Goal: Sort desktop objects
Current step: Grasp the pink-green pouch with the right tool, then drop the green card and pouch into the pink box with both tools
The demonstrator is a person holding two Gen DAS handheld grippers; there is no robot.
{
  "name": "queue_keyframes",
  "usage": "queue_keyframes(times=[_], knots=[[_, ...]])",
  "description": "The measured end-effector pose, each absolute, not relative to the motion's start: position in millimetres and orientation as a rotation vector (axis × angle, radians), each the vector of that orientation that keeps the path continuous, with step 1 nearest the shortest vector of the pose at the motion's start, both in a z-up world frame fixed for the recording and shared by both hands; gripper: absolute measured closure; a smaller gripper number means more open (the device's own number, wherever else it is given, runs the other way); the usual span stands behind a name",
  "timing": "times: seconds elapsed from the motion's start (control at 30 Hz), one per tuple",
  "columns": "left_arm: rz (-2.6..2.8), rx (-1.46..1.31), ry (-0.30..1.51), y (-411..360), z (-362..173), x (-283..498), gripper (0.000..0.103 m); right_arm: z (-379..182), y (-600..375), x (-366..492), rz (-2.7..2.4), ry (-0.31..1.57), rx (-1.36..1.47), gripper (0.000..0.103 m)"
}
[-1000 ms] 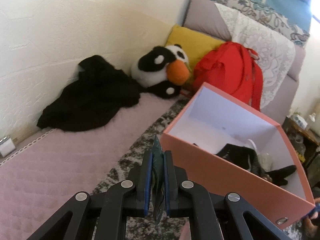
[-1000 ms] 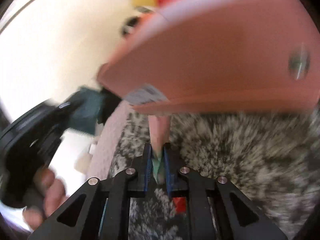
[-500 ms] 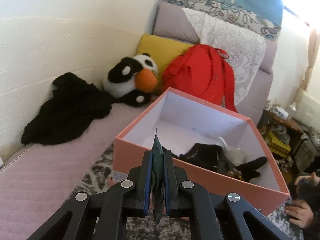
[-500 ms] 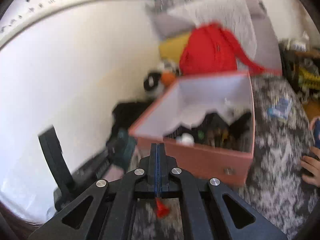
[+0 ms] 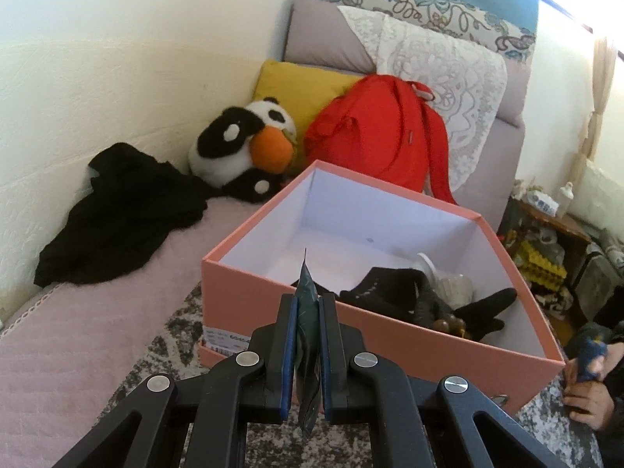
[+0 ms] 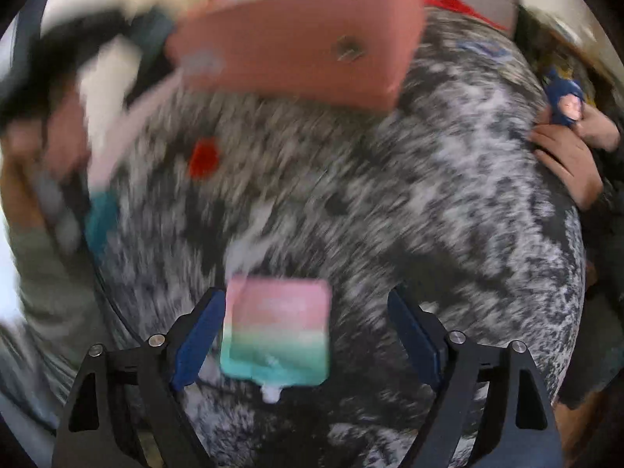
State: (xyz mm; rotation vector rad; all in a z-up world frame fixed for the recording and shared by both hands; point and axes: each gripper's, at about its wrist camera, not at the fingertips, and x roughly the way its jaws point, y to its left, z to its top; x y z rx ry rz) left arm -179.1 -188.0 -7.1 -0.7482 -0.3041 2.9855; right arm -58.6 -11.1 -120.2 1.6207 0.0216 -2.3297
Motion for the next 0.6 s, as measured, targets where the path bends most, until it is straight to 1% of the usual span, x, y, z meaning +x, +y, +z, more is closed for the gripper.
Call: queue_keyframes(times=[0.1,0.13,0.17,0.2,0.23,0.27,0.3,0.43,0.6], knots=[[2.981,-0.744,-0.296,-185.8,-6.2,-178.2,0.098,-141.9,-42.4,-50.5,-2.283,0.152,1.652,0.013],[2.979,-0.743,-0.295,-185.8,-6.0,-178.1,0.098,-146.3,-50.0,-46.8,-2.315,0.207,1.63,0.018],[2.977,-0.742,-0.299,-186.9,-5.8,-177.8,0.098,-146.1,-53.6,-44.1,-2.33,0.237,1.6,0.026],[2.977,-0.74,-0.305,-187.9,-5.5,-177.4,0.098,-142.5,-54.1,-42.2,-2.332,0.248,1.565,0.049],[2.977,-0.737,-0.308,-188.5,-5.1,-177.1,0.098,-136.8,-50.7,-42.2,-2.331,0.223,1.548,0.055],[2.978,-0.734,-0.31,-189.0,-4.6,-176.8,0.098,-129.1,-42.6,-43.4,-2.345,0.18,1.538,0.065],[2.978,-0.731,-0.31,-189.1,-4.3,-176.5,0.098,-121.0,-33.2,-44.4,-2.373,0.143,1.526,0.084],[2.979,-0.716,-0.289,-184.2,-2.1,-173.5,0.098,-89.5,5.9,-47.7,-2.461,-0.005,1.471,0.085],[2.968,-0.688,-0.249,-173.4,4.3,-167.6,0.098,-49.9,28.4,-41.5,-2.544,-0.063,1.312,0.085]])
